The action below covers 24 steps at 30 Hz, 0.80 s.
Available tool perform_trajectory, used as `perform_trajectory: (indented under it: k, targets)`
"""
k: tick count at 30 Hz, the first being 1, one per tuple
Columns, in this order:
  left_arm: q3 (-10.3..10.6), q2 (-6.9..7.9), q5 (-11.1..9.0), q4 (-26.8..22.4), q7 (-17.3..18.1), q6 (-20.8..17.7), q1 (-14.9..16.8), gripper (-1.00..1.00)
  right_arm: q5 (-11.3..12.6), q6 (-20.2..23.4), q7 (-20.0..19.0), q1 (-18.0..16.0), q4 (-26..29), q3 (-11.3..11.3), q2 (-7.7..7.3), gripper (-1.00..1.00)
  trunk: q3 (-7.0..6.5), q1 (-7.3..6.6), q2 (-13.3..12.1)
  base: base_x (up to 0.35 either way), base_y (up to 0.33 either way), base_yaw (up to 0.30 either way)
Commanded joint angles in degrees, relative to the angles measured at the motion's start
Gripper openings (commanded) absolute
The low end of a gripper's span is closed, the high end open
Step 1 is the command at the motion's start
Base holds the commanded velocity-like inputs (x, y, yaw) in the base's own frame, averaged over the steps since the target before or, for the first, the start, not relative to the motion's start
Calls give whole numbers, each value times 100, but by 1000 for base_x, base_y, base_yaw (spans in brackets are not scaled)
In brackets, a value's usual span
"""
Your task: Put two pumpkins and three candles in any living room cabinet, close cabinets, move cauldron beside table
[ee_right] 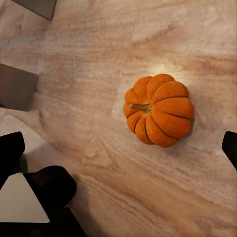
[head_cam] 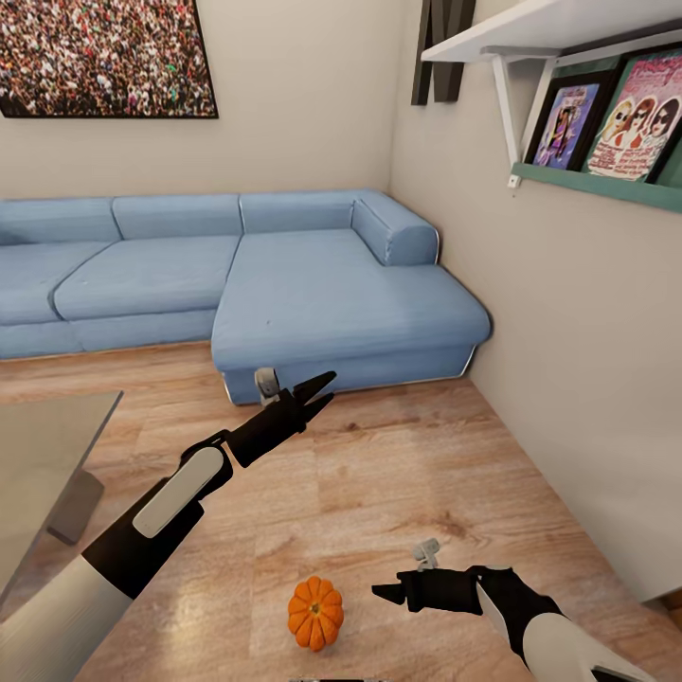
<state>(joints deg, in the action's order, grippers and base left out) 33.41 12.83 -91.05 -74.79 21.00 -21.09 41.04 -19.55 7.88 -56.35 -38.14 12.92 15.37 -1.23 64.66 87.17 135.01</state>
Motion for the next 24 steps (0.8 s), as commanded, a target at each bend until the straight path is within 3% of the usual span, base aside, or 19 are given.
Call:
perform_trajectory:
  k: [1,6,9,13,15,24]
  targets:
    - [1,0,-1,0,0,0,0,100,2,-2,-9,0,0,1,0,100,18,22,42,0,0,0]
    - [-1,0,-1,0,0,0,0,100,20,-17,-108,0,-6,-4,-2,100,108,132,242,0,0,0]
    - [4,0,-1,0,0,0,0,100,21,-26,-414,0,-8,-7,-9,100,162,198,362,0,0,0]
    - [11,-6,-1,0,0,0,0,100,12,-49,-1388,0,-16,-7,-17,100,234,286,523,0,0,0]
    - [14,-8,-1,0,0,0,0,100,9,-59,-1619,0,-21,-2,-17,100,270,330,603,0,0,0]
    - [16,-59,3,4,-2,0,0,100,13,-64,-1771,0,-18,1,-17,100,446,459,828,0,0,0]
